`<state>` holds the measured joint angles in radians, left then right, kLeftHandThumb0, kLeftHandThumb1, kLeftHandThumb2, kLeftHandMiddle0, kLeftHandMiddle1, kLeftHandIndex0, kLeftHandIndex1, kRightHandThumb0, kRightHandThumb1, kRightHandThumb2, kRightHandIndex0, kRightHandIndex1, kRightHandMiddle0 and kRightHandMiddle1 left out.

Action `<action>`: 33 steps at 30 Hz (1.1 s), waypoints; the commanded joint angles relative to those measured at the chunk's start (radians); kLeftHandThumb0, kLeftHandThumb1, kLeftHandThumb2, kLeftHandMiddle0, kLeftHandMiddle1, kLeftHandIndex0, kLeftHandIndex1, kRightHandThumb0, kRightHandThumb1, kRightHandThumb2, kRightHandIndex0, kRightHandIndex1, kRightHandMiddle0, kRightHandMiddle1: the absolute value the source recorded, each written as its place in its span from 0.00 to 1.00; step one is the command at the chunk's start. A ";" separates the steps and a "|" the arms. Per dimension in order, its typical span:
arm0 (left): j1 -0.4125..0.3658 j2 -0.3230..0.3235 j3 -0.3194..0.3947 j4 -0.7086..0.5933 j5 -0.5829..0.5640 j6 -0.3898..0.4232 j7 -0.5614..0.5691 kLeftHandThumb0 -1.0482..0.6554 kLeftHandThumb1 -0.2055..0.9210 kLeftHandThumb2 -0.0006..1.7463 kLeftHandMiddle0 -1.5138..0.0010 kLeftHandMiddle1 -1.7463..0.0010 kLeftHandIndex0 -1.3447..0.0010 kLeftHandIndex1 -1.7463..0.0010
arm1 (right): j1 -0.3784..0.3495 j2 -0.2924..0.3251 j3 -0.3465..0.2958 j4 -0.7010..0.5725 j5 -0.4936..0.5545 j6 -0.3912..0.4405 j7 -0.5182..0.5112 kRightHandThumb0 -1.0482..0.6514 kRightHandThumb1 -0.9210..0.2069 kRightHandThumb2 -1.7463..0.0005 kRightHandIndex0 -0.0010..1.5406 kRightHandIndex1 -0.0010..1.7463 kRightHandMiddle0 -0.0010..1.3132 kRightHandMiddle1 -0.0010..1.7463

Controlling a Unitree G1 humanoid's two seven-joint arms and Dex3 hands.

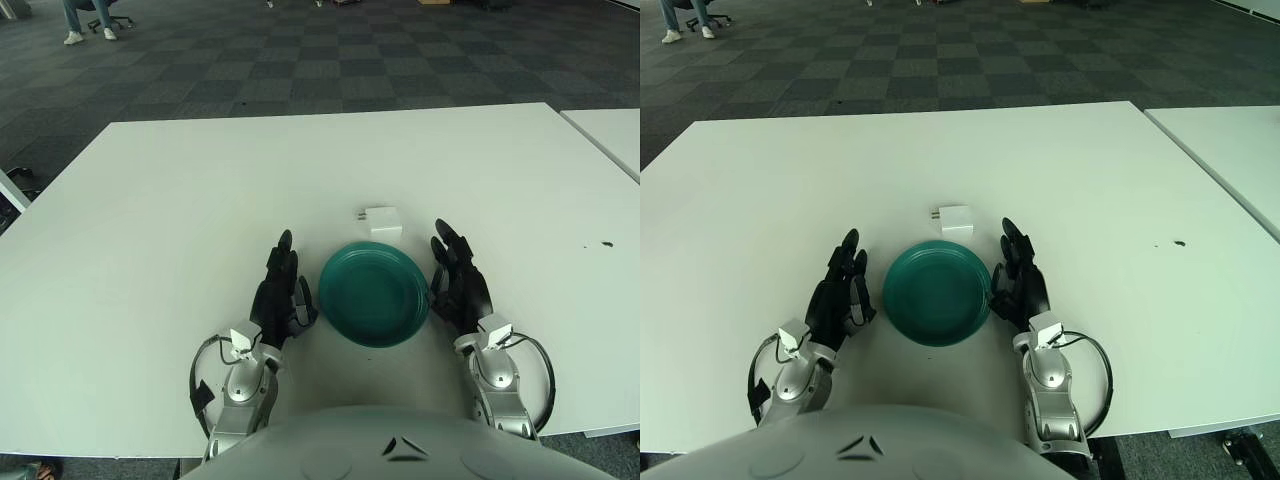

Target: Put the charger into the plate.

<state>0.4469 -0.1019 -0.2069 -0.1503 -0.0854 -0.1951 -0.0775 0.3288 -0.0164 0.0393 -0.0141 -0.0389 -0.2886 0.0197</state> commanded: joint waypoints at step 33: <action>-0.014 -0.039 -0.071 0.016 0.013 -0.005 0.080 0.02 1.00 0.61 0.94 0.99 0.95 0.97 | -0.788 -0.383 0.194 0.037 -0.597 0.582 0.125 0.12 0.00 0.74 0.14 0.01 0.00 0.29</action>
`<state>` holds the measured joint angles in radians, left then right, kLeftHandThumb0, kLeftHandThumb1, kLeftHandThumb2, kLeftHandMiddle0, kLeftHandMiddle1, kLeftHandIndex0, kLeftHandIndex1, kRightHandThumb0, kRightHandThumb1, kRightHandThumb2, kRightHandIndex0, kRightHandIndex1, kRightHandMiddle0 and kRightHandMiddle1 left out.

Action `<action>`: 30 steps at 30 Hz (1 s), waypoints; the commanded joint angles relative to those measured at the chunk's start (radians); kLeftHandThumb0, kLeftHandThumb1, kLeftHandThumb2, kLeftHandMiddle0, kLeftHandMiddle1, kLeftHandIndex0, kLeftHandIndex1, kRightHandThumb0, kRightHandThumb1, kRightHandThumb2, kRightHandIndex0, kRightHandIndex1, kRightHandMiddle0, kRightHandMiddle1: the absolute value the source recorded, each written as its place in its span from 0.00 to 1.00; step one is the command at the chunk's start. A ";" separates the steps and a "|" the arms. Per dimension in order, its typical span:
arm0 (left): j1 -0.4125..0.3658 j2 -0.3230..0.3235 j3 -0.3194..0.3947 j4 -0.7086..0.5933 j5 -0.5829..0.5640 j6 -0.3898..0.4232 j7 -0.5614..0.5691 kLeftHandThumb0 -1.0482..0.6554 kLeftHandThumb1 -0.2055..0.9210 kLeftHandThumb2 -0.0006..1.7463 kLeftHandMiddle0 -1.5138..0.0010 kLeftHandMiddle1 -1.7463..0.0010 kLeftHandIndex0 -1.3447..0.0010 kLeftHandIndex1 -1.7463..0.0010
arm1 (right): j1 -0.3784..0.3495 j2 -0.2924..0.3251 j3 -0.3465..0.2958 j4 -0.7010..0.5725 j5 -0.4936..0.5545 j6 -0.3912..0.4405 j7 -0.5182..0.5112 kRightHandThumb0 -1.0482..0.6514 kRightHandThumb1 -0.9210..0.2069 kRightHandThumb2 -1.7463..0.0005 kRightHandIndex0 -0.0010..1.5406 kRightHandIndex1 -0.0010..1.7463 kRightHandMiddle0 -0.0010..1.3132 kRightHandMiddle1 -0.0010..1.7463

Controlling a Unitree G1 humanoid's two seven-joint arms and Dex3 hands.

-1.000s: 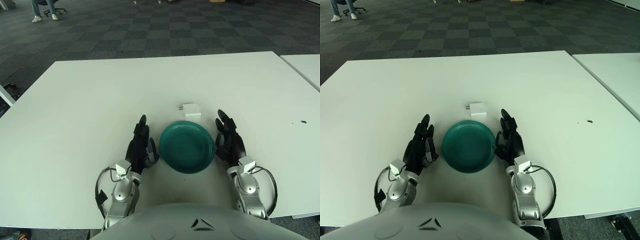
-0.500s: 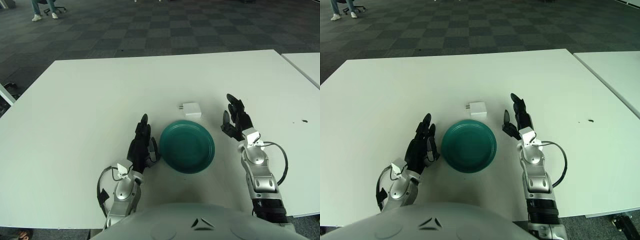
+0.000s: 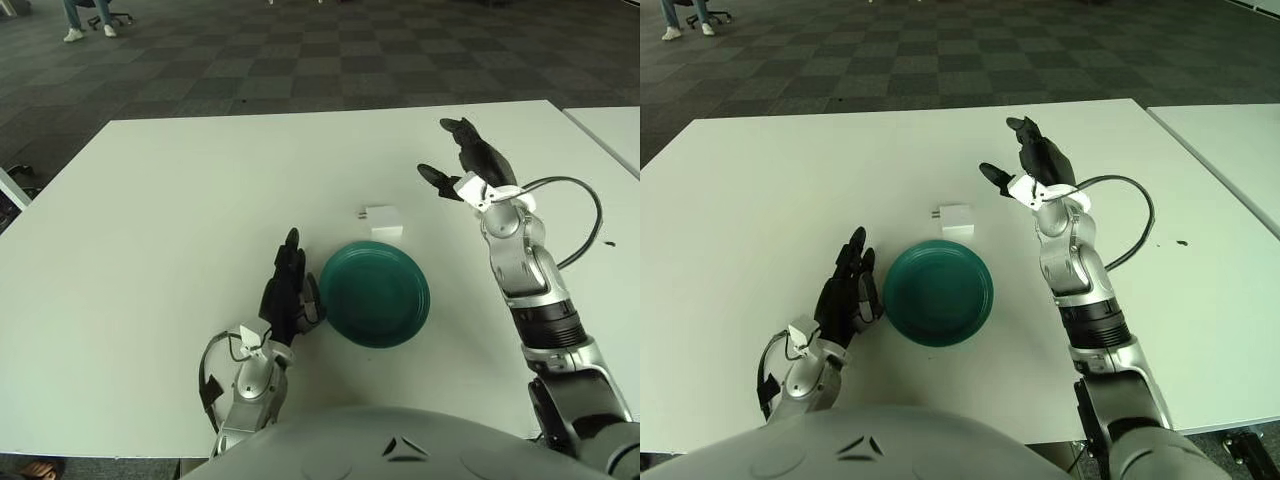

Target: Put the charger into the plate.

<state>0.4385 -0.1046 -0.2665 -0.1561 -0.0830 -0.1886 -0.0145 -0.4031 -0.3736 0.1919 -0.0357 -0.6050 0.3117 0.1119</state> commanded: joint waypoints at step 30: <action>0.000 -0.033 -0.059 0.027 0.105 -0.093 0.084 0.01 1.00 0.64 0.94 1.00 1.00 0.88 | -0.151 -0.029 0.306 0.385 -0.189 -0.270 0.055 0.11 0.00 0.75 0.11 0.00 0.00 0.21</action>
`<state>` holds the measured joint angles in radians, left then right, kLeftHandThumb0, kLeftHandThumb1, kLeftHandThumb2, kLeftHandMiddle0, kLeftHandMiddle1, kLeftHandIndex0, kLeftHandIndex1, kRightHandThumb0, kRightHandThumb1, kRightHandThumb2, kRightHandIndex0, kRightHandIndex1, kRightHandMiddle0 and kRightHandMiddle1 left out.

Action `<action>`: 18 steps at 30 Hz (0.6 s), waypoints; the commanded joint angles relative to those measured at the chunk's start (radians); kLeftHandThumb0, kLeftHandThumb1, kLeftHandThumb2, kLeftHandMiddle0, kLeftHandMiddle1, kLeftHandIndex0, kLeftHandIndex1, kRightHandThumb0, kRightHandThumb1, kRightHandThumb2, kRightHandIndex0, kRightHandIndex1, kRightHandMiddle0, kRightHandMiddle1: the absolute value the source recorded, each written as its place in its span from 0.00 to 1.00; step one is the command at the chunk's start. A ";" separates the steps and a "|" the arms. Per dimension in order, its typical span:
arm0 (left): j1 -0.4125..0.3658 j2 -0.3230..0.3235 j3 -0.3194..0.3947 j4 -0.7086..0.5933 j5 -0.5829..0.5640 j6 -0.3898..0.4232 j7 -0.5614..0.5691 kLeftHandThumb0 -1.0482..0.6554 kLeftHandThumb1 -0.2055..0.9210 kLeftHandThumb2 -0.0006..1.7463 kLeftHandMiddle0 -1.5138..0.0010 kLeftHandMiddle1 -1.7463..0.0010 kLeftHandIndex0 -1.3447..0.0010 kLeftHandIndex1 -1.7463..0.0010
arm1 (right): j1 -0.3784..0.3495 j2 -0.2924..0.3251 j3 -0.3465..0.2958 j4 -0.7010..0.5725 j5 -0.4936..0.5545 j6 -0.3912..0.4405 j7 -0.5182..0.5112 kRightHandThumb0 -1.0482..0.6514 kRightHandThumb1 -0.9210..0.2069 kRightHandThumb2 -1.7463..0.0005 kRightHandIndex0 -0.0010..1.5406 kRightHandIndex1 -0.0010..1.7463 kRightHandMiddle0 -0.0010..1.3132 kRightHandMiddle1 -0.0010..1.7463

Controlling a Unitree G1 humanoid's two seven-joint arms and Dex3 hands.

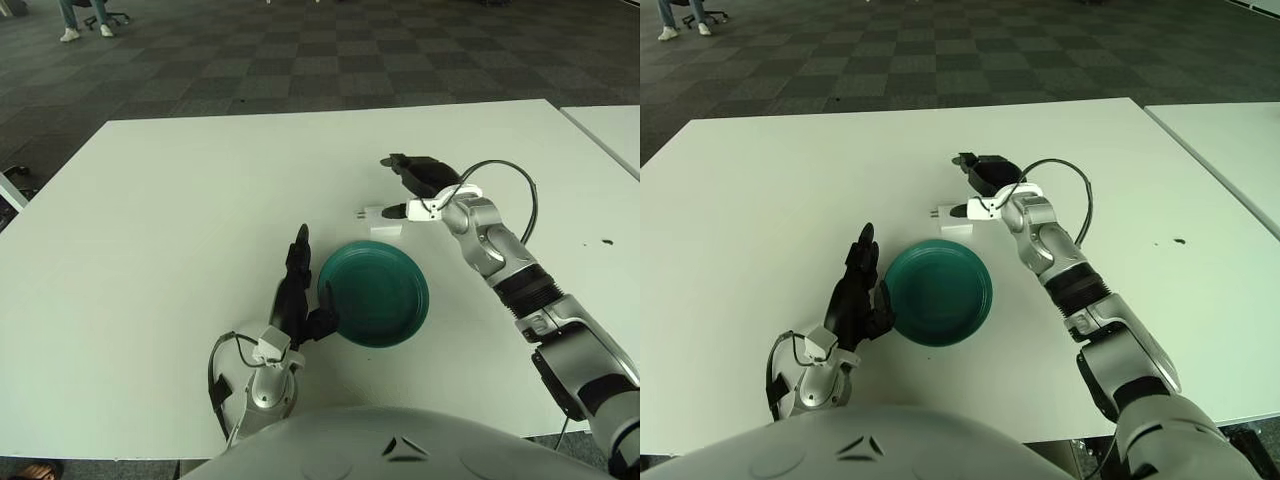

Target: Put the charger into the plate.

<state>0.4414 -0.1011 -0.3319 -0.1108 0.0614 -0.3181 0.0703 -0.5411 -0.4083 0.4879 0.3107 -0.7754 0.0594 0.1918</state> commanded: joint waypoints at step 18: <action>-0.008 -0.026 -0.003 -0.045 -0.109 0.090 -0.001 0.02 1.00 0.65 0.96 1.00 1.00 0.94 | -0.030 0.029 0.052 0.173 -0.057 -0.087 -0.073 0.13 0.00 0.71 0.11 0.00 0.00 0.18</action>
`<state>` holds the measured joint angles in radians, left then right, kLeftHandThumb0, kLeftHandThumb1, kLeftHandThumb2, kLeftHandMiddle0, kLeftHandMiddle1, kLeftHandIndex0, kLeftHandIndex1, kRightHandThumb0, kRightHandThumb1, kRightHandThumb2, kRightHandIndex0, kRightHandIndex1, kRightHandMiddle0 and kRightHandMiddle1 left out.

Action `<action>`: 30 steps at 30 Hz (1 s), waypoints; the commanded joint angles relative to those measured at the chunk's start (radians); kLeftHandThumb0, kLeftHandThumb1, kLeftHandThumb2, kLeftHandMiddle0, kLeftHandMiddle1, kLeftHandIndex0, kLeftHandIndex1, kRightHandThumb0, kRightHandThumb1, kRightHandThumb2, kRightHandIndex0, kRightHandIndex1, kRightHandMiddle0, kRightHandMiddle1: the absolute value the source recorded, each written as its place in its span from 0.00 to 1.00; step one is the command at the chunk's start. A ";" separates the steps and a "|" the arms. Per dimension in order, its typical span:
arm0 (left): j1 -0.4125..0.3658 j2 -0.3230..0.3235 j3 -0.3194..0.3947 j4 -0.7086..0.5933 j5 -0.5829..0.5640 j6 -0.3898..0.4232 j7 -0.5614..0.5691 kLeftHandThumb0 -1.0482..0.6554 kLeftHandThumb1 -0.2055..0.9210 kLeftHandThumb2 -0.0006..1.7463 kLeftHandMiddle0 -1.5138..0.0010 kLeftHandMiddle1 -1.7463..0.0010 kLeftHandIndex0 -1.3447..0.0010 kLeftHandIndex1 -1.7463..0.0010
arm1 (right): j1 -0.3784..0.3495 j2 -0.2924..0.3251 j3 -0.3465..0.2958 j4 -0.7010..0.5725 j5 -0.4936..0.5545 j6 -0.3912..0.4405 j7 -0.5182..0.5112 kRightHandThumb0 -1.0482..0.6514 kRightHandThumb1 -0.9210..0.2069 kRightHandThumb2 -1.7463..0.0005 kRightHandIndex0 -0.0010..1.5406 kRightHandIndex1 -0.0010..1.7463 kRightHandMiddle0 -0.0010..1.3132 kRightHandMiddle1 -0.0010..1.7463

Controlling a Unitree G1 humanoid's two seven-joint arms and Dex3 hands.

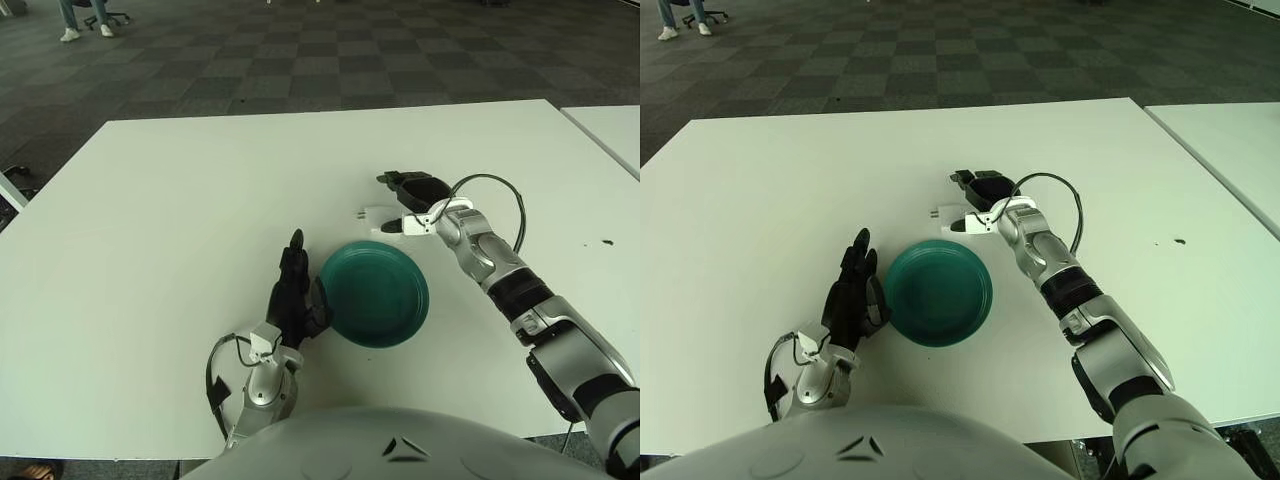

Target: Put the charger into the plate.

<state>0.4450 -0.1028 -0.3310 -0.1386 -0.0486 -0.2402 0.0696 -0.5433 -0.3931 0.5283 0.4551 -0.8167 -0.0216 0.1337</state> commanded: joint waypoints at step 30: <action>-0.003 -0.014 -0.010 -0.050 0.017 0.064 -0.004 0.01 1.00 0.61 1.00 1.00 1.00 0.96 | -0.174 0.091 0.079 0.492 -0.023 -0.126 -0.186 0.15 0.00 0.74 0.12 0.00 0.00 0.21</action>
<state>0.4442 -0.1013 -0.3387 -0.1687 -0.0284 -0.1883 0.0690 -0.6984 -0.3132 0.5999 0.9059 -0.8415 -0.1410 -0.0353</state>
